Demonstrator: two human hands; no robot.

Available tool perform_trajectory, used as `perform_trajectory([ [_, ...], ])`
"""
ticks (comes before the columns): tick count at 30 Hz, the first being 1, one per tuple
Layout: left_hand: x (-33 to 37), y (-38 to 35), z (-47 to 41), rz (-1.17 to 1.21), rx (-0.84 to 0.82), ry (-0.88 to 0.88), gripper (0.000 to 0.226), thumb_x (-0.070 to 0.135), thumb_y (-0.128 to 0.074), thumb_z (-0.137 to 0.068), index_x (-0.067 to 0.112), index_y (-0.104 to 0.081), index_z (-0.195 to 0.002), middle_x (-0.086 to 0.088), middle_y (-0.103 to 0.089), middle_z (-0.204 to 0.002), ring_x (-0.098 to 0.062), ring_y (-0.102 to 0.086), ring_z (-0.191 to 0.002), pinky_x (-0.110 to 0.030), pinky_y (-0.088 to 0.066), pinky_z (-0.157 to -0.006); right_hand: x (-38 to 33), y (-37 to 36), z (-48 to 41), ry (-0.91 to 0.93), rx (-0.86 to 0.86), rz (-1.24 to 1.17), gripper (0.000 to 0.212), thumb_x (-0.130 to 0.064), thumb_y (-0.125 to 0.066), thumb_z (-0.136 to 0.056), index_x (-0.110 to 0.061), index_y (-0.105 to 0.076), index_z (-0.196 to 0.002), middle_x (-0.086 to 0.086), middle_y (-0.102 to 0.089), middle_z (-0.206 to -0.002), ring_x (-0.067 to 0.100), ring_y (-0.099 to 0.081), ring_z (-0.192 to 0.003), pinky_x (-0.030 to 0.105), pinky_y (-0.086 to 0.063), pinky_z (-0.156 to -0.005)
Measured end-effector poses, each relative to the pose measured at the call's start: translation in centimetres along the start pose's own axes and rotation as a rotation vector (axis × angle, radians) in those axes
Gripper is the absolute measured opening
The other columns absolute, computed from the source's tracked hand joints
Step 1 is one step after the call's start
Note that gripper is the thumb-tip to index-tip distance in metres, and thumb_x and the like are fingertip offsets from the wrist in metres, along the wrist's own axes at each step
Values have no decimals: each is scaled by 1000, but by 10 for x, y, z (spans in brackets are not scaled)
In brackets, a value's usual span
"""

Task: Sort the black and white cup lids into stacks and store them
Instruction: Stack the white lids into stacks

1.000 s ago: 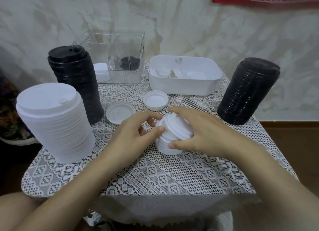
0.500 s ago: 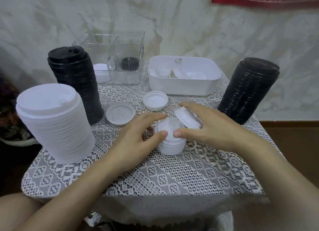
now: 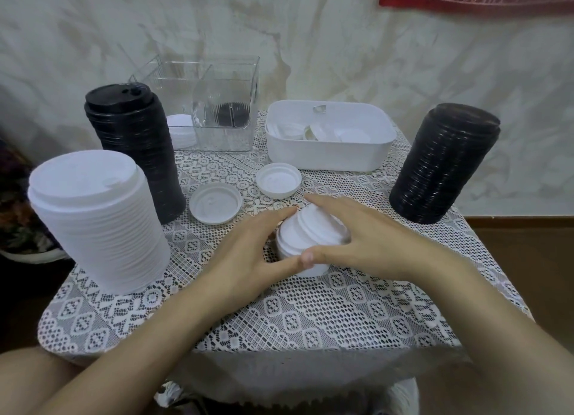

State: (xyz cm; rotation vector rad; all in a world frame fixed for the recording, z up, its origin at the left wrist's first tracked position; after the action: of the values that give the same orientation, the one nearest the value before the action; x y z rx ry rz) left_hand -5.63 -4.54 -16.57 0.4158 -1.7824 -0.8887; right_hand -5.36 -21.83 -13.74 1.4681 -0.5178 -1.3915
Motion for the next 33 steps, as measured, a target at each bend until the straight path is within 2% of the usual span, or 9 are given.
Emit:
perform_trajectory([
  [6,-2,-3,-3,75,-14,16,94,81,-63,-74,40,-40,-155,23,-48,-151,2,-43,-138,-46,-41,-115,5,8,2,25,-30,-125,85,-52,-66,-93,-43,-17,-163,-21,-22,-167,0,-25,-149,28,-21,-123],
  [11,-3,-7,-4,97,-31,28,95,82,-64,-73,43,-37,-156,24,-41,-157,2,-36,-143,-45,-35,-120,15,19,3,-12,66,-261,86,-78,-61,-72,-60,-32,-151,-22,-49,-139,4,-59,-119,37,-46,-110],
  [14,-2,-7,-4,116,-6,50,87,83,-59,-75,50,-38,-153,29,-42,-153,5,-37,-140,-42,-36,-117,18,22,2,-15,129,-289,83,-86,-54,-68,-61,-40,-146,-34,-51,-125,10,-57,-126,43,-46,-111],
  [15,-2,-8,-4,123,5,52,84,82,-58,-76,51,-39,-151,29,-44,-151,5,-38,-139,-43,-37,-117,18,22,1,-17,134,-295,83,-87,-54,-69,-60,-40,-146,-36,-51,-129,11,-55,-128,43,-44,-112],
  [18,1,-8,-6,122,31,50,81,82,-57,-76,51,-43,-150,27,-49,-149,1,-41,-138,-47,-38,-116,19,16,-1,-29,101,-335,85,-84,-54,-71,-56,-39,-150,-26,-47,-147,9,-54,-132,44,-46,-113],
  [21,1,-9,-7,120,36,58,79,81,-59,-76,50,-45,-148,26,-49,-148,-1,-42,-138,-48,-39,-116,19,8,-2,-57,47,-482,75,-69,-58,-81,-48,-41,-151,-11,-61,-133,11,-69,-109,37,-62,-91],
  [23,2,-9,-7,121,37,52,78,77,-63,-77,49,-46,-147,28,-50,-147,0,-42,-137,-45,-39,-115,20,5,-3,-71,47,-574,69,-63,-59,-86,-44,-45,-150,-7,-67,-126,14,-71,-104,35,-64,-83],
  [26,7,-8,-8,96,45,35,75,68,-71,-80,44,-49,-148,29,-50,-140,-1,-43,-133,-37,-37,-112,23,4,-6,-68,43,-615,72,-66,-59,-83,-43,-46,-150,-8,-69,-125,12,-72,-104,34,-64,-82],
  [33,13,-9,-11,-11,8,-1,79,71,-64,-77,39,-49,-148,22,-52,-140,-4,-42,-127,-33,-36,-103,26,2,-8,-76,44,-649,65,-64,-62,-86,-45,-49,-146,-7,-70,-125,19,-74,-103,34,-64,-83],
])
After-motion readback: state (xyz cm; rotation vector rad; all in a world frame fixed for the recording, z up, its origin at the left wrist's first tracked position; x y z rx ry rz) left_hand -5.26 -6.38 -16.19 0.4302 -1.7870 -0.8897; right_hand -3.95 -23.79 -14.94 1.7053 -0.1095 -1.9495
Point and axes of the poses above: each hand's wrist, its own z-axis away from the middle knuckle, its own y-axis out of the back of the hand, x = y × z, the point moved 7 cm from there along -z, towards the middle knuckle
